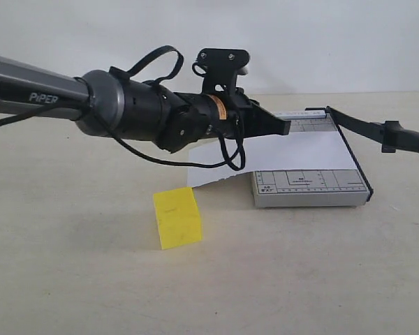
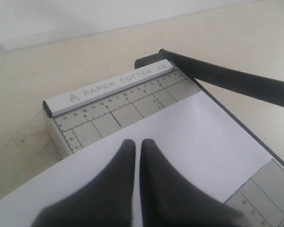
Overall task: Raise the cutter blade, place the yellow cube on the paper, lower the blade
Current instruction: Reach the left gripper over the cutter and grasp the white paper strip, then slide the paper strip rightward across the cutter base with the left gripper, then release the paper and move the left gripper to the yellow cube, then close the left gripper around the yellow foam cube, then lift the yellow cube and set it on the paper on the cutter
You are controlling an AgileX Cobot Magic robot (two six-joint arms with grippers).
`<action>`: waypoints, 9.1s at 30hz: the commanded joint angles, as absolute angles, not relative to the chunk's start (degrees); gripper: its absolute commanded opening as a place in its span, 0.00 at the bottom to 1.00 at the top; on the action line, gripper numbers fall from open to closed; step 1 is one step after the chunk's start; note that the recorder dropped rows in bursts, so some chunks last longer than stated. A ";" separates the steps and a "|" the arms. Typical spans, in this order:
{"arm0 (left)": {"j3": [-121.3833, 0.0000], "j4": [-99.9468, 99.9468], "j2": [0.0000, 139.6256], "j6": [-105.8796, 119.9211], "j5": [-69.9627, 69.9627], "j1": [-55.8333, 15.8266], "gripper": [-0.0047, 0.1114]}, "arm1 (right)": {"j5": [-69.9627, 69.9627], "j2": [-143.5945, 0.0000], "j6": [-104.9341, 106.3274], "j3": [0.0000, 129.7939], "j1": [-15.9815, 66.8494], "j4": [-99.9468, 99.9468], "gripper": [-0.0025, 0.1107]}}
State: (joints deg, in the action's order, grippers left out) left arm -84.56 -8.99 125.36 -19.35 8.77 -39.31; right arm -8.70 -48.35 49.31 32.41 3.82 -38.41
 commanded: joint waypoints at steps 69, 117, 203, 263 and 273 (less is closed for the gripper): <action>-110.01 -9.89 145.74 -21.23 -2.63 -45.88 0.08 | -12.34 -48.63 48.79 32.68 3.43 -38.40 0.02; -76.90 49.32 123.46 24.54 39.45 -46.92 0.08 | -11.98 -48.63 50.12 32.68 3.43 -38.03 0.02; -55.66 78.00 99.29 51.10 16.52 -49.41 0.08 | -25.06 -48.63 47.06 32.68 5.38 -38.18 0.02; -120.22 39.61 142.59 41.98 -23.76 -38.31 0.74 | -25.51 -48.63 47.06 32.68 5.38 -38.18 0.02; -120.22 44.67 136.58 36.83 -34.44 -38.31 0.53 | -25.51 -48.63 46.95 32.68 5.38 -38.18 0.02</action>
State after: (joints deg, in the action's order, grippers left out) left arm -119.83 44.25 138.10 39.92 -28.87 -38.30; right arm -25.50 -48.67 46.46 32.41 5.17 -38.18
